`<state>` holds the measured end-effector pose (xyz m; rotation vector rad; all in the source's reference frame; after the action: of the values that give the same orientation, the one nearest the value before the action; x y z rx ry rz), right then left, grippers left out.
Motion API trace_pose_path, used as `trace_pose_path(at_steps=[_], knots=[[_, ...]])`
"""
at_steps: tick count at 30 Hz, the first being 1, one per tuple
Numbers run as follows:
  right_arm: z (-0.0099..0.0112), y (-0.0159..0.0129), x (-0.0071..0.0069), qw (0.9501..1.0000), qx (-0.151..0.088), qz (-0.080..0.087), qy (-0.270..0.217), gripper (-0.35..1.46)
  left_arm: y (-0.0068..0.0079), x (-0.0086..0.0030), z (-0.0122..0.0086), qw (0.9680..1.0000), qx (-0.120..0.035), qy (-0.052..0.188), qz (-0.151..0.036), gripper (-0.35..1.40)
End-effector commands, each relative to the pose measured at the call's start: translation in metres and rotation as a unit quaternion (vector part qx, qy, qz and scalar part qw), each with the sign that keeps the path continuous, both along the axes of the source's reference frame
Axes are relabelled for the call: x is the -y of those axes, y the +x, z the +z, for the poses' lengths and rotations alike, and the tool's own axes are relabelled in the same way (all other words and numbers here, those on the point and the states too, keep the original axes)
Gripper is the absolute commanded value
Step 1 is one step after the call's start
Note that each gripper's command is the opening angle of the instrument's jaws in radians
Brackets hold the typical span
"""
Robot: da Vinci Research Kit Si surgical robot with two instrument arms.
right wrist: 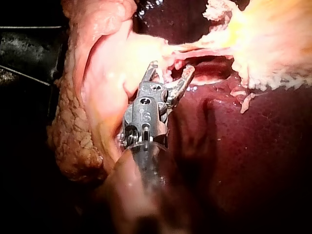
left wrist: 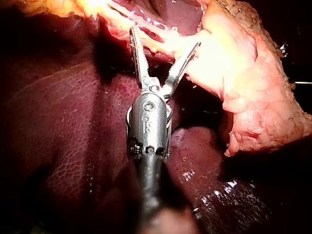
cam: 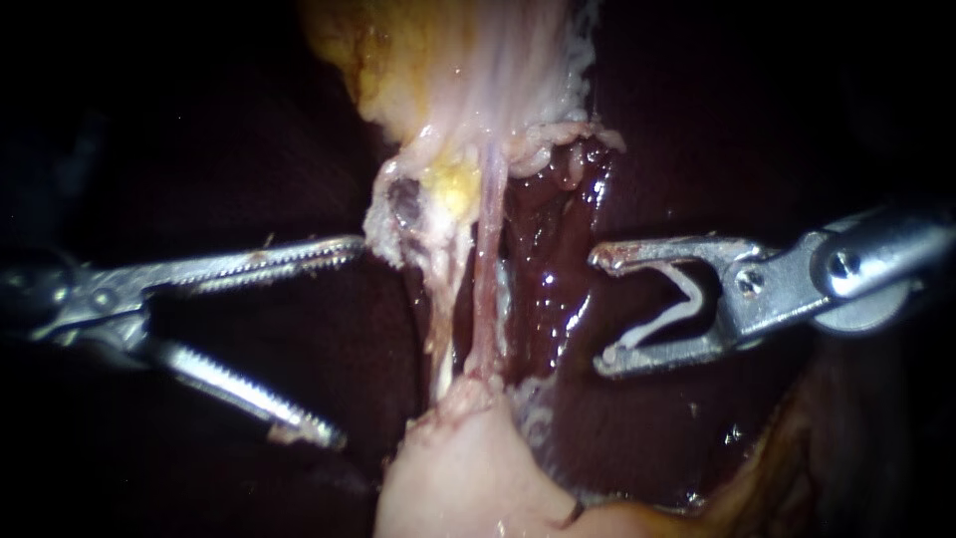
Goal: Grabbing gallbladder
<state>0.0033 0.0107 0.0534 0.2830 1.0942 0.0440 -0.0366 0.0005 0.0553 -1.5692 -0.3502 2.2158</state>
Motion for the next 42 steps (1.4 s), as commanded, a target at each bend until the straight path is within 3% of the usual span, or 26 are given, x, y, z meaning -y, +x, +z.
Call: trace_pose_path(at_steps=[1, 5, 10, 15, 21, 24, 26, 32, 35, 39, 42], knots=[[0.0, 0.0, 0.0, 1.0, 0.0, 0.0, 0.0, 0.5, 0.0001, -0.0001, -0.0001, 1.0, -0.001, 0.0, -0.002, 1.03], [0.0, 0.0, 0.0, 1.0, 0.0, 0.0, 0.0, 0.5, 0.0006, -0.0009, -0.0001, 0.9999, -0.01, -0.003, -0.014, 1.06], [0.0, 0.0, 0.0, 1.0, 0.0, 0.0, 0.0, 0.5, 0.0014, -0.0024, 0.0004, 0.9976, -0.027, 0.026, -0.058, 1.04], [0.0, 0.0, 0.0, 1.0, 0.0, 0.0, 0.0, 0.5, 0.0012, -0.0038, 0.0014, 0.9924, -0.037, 0.063, -0.099, 0.98], [0.0, 0.0, 0.0, 1.0, 0.0, 0.0, 0.0, 0.5, 0.0003, -0.0052, 0.0027, 0.987, -0.04, 0.095, -0.123, 0.77], [0.0, 0.0, 0.0, 1.0, 0.0, 0.0, 0.0, 0.5, -0.0001, -0.0055, 0.003, 0.9841, -0.04, 0.111, -0.132, 0.57], [0.0, 0.0, 0.0, 1.0, 0.0, 0.0, 0.0, 0.5, -0.0003, -0.0057, 0.0031, 0.983, -0.041, 0.117, -0.135, 0.57], [0.0, 0.0001, 0.0, 1.0, 0.0, 0.0, 0.0, 0.5, -0.0004, -0.0061, 0.0033, 0.9827, -0.05, 0.119, -0.133, 0.37], [0.0, 0.0001, 0.0, 1.0, 0.0, 0.0, 0.0, 0.5, 0.0, -0.0063, 0.0034, 0.9818, -0.059, 0.123, -0.132, 0.17], [0.0, 0.0001, 0.0, 1.0, 0.0, 0.0, 0.0, 0.5, 0.0009, -0.0068, 0.0032, 0.9806, -0.069, 0.128, -0.132, -0.35], [0.0, 0.0001, 0.0, 1.0, 0.0, 0.0, 0.0, 0.5, 0.0015, -0.0074, 0.0024, 0.9755, -0.079, 0.146, -0.144, -0.35]])
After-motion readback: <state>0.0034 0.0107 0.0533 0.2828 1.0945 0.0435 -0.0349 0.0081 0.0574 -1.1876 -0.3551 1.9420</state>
